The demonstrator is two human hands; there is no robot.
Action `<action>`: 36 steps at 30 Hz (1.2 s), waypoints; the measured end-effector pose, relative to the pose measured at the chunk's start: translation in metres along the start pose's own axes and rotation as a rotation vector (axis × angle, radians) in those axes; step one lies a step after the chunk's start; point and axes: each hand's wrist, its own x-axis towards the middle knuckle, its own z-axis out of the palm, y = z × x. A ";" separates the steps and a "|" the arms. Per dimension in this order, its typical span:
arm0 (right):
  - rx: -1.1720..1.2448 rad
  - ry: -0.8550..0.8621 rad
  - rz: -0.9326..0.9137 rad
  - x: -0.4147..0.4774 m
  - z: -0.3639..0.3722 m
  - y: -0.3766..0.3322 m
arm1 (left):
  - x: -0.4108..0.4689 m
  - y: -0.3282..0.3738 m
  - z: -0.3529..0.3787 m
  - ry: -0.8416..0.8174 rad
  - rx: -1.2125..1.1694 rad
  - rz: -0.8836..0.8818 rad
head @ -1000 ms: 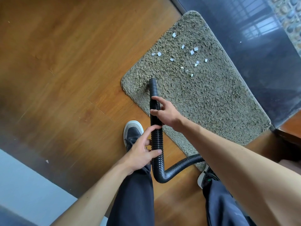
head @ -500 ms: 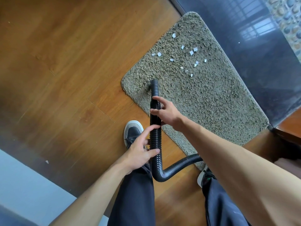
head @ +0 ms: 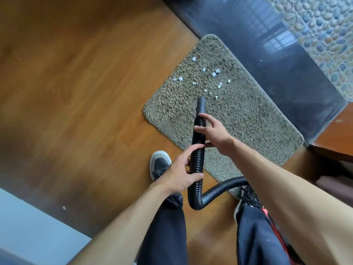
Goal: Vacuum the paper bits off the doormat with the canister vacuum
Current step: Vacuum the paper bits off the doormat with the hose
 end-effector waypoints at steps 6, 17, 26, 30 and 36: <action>0.084 0.003 -0.012 -0.018 -0.017 -0.013 | -0.003 0.023 0.002 -0.030 0.032 0.027; 0.280 0.042 0.005 -0.009 -0.051 -0.017 | 0.027 0.061 0.008 -0.086 0.082 -0.021; 0.229 -0.014 0.074 0.017 -0.072 -0.007 | 0.051 0.062 0.026 -0.082 0.022 -0.089; 0.232 -0.019 0.102 0.028 -0.074 -0.001 | 0.059 0.061 0.028 -0.058 0.057 -0.129; 0.270 -0.044 0.092 0.037 -0.082 -0.002 | 0.068 0.064 0.029 -0.050 0.079 -0.132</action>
